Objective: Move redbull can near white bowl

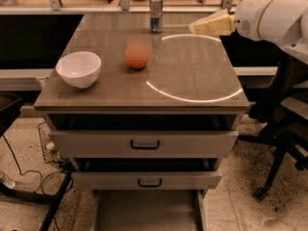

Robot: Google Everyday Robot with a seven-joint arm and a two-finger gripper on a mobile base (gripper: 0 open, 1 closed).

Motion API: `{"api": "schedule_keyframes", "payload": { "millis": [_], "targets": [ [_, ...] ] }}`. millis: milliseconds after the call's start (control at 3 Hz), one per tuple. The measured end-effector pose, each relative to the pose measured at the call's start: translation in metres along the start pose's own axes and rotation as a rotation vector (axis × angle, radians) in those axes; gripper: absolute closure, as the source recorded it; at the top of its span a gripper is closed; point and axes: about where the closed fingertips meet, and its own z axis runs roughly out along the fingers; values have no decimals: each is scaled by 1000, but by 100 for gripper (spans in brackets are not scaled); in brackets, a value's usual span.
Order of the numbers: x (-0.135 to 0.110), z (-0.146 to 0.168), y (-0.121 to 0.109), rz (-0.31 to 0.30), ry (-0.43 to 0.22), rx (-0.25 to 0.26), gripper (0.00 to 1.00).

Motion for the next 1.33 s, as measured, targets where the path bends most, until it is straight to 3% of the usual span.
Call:
{"api": "schedule_keyframes", "payload": {
  "millis": [333,1000,1333],
  "targets": [
    [3,24,2,26,-14,-22,0],
    [21,133,2,111,-21,-114,0],
    [26,173,-1,116,-14,-135,0]
  ]
}}
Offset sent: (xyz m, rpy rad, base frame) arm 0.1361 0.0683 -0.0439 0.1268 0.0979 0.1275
